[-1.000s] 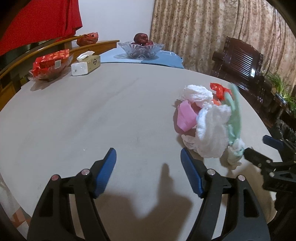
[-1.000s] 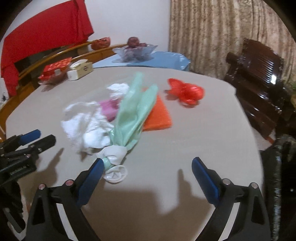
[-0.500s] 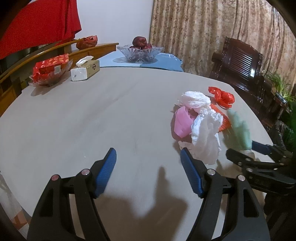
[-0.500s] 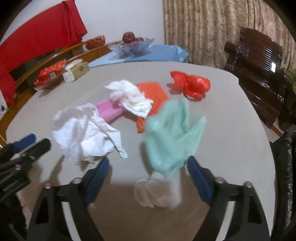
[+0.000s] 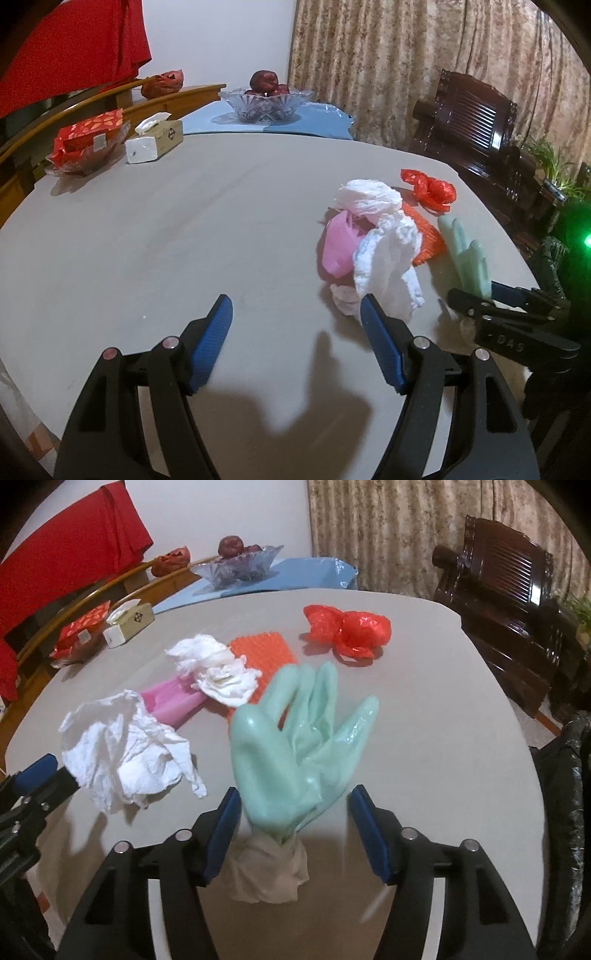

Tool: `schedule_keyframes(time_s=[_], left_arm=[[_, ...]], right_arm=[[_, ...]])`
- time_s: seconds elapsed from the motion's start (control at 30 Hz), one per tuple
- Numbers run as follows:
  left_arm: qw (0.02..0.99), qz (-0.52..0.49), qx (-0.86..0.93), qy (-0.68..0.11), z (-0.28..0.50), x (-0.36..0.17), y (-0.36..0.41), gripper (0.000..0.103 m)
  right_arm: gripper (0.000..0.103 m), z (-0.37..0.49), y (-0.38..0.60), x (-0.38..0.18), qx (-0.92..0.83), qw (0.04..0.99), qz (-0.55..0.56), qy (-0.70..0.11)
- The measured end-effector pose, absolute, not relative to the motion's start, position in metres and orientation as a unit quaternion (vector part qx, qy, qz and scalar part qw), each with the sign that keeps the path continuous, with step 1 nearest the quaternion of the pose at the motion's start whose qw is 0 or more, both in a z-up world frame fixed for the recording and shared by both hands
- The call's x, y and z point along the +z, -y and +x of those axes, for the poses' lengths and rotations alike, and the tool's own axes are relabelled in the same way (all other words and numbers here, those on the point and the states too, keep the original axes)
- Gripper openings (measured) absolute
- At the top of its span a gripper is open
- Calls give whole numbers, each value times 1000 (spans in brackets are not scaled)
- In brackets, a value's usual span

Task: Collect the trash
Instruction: 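Grasp the green rubber glove with the right tool, then grasp the white tissue with the left tool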

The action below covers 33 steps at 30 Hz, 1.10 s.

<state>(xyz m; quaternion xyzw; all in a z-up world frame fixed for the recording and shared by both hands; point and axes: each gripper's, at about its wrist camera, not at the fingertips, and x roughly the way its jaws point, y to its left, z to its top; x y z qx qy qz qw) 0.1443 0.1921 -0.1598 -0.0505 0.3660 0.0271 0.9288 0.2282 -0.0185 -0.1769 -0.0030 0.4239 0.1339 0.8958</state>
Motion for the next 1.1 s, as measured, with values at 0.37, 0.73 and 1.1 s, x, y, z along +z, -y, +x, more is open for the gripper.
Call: schedule_keyframes(time_s=[0.37,0.73,1.1], left_arm=[[933,-44,-14,-356,163,-152,-152,70],[919,-58,-28,-389,178,-171,-133,24],[934,-44,-36,-353,170,-145,-121,6]], right_arm=[[18,231,52,-162,132,900,17,-414],[18,227,75,-143,128,912,20,-389],[18,210,88,-123,142,922,28,-358]])
